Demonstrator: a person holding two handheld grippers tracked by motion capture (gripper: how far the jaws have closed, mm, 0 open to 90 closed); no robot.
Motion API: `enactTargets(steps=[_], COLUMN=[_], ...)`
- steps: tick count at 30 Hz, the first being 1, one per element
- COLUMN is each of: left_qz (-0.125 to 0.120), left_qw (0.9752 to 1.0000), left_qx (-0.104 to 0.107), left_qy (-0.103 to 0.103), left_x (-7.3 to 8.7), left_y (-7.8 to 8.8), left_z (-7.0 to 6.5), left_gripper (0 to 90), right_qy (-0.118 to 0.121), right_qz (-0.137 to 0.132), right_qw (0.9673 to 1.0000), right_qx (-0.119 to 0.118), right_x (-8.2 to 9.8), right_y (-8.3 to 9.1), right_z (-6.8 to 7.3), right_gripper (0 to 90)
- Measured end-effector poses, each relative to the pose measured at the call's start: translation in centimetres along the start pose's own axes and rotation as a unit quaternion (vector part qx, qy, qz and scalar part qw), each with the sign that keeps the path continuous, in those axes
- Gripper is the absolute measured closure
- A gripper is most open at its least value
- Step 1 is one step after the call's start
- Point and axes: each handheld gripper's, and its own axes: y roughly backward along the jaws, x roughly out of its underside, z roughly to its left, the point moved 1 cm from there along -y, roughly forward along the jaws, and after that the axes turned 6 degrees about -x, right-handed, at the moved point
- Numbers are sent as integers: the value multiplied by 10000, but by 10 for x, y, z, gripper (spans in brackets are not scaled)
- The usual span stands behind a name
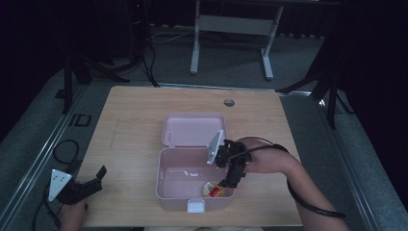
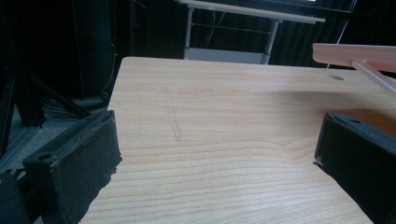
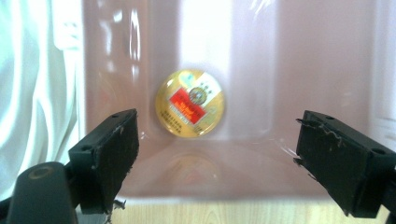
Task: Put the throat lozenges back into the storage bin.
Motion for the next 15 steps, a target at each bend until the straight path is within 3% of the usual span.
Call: enactTargets(steps=[5, 8, 11, 15], left_qz=[-5, -18, -19, -1], left_qw=[10000, 10000, 10000, 10000], left_qx=[-1, -2, 1, -1], left_qy=[6, 5, 8, -3], left_x=[0, 0, 0, 0], left_y=[0, 0, 0, 0], left_z=[0, 0, 0, 0], left_gripper=[4, 4, 4, 4], right_qy=[-184, -337, -561, -829], right_qz=[-689, -863, -883, -977], right_qw=[9970, 9948, 9933, 9909], right_qx=[289, 424, 485, 417], right_x=[24, 44, 63, 89], right_y=[31, 40, 40, 27], right_z=[0, -1, -3, -7], right_gripper=[127, 123, 124, 126])
